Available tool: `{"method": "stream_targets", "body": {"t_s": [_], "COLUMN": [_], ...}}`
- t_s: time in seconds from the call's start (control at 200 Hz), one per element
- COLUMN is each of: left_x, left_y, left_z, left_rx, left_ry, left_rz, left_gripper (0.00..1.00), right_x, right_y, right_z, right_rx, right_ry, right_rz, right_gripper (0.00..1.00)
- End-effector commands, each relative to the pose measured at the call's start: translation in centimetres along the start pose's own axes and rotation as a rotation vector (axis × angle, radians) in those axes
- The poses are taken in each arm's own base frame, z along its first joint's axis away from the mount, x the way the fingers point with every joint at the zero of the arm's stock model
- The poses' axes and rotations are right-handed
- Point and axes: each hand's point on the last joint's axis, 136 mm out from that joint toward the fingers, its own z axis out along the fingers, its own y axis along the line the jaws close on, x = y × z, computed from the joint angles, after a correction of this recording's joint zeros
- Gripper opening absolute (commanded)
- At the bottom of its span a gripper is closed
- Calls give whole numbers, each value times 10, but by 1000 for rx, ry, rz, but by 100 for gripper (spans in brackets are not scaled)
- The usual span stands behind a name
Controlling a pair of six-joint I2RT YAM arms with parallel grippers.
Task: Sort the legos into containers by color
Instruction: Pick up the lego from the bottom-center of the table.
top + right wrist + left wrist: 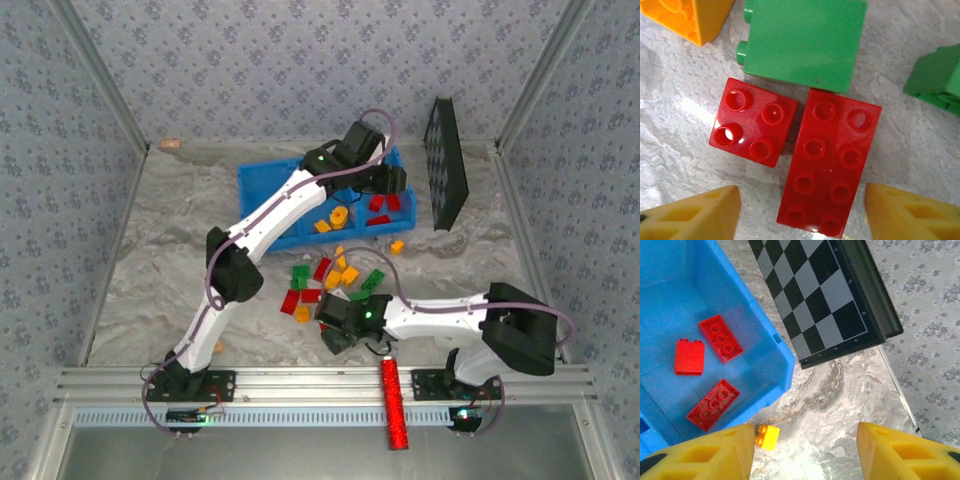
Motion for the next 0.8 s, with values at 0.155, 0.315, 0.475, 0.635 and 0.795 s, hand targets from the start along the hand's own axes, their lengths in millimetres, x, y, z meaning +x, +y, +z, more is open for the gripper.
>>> {"method": "stream_targets", "body": {"t_s": [0.155, 0.315, 0.475, 0.635, 0.795], "left_x": [-5, 16, 57, 115, 187], "left_y": [-15, 17, 72, 114, 136], "left_z": [-74, -109, -150, -179, -182], "left_rx": [17, -103, -281, -392, -413], "left_ry": [-57, -65, -45, 1, 42], "left_rz": [62, 75, 41, -56, -183], "left_gripper": [57, 57, 59, 59, 59], "right_x": [3, 14, 22, 26, -4], "right_y": [-1, -6, -24, -57, -106], "right_z": [9, 3, -20, -53, -86], "right_rx": [32, 18, 2, -9, -17], "right_ry": [48, 61, 47, 14, -104], "right_rz": [-9, 8, 74, 170, 303], "right_gripper": [46, 36, 34, 33, 32]}}
